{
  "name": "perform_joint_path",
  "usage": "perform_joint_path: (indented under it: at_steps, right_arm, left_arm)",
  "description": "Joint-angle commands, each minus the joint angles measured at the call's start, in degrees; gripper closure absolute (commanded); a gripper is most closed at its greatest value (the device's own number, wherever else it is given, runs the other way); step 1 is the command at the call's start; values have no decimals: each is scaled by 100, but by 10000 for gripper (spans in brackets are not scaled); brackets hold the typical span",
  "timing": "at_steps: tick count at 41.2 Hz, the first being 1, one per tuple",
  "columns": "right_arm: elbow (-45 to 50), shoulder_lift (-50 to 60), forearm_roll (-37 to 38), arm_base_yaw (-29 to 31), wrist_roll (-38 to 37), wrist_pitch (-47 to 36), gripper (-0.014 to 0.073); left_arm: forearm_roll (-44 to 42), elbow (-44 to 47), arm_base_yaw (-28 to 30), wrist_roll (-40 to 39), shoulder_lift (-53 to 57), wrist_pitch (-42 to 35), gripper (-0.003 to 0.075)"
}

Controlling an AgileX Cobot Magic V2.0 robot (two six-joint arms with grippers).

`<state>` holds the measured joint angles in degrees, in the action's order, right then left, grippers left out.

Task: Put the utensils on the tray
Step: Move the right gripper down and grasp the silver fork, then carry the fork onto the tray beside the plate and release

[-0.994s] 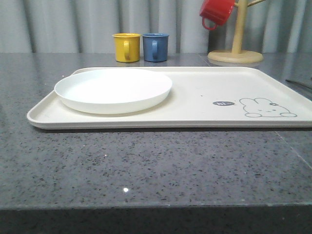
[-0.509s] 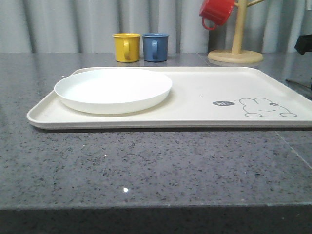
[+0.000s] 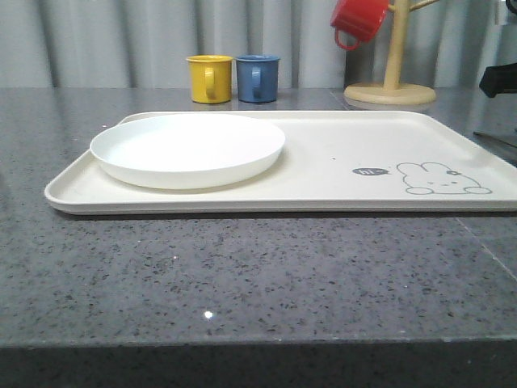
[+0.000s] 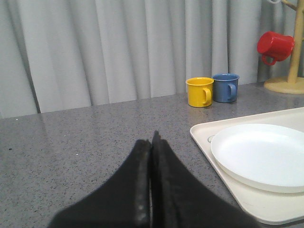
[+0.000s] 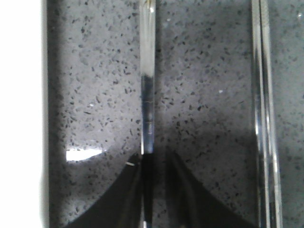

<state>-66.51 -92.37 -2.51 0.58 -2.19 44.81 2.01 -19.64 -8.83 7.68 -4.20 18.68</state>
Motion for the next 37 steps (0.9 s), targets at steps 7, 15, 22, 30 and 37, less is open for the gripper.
perform_joint_path:
  at_steps: [7, 15, 22, 30, 37]
  right_arm:
    - [-187, 220, 7, -2, 58, -126, 619]
    - [-187, 404, 61, -2, 58, -35, 649]
    - [-246, 848, 61, -2, -143, 47, 649]
    - [-830, 954, 61, -270, -310, 812, 649]
    - [-1175, 871, 61, -939, -728, 844, 649]
  left_arm:
    - [65, -145, 4, -67, -75, -419, 739]
    - [65, -145, 4, -67, -75, -419, 739]
    - [65, -145, 4, -67, -75, -419, 739]
    - [65, -145, 4, -67, -75, -419, 739]
    - [65, -145, 4, -67, -75, -419, 739]
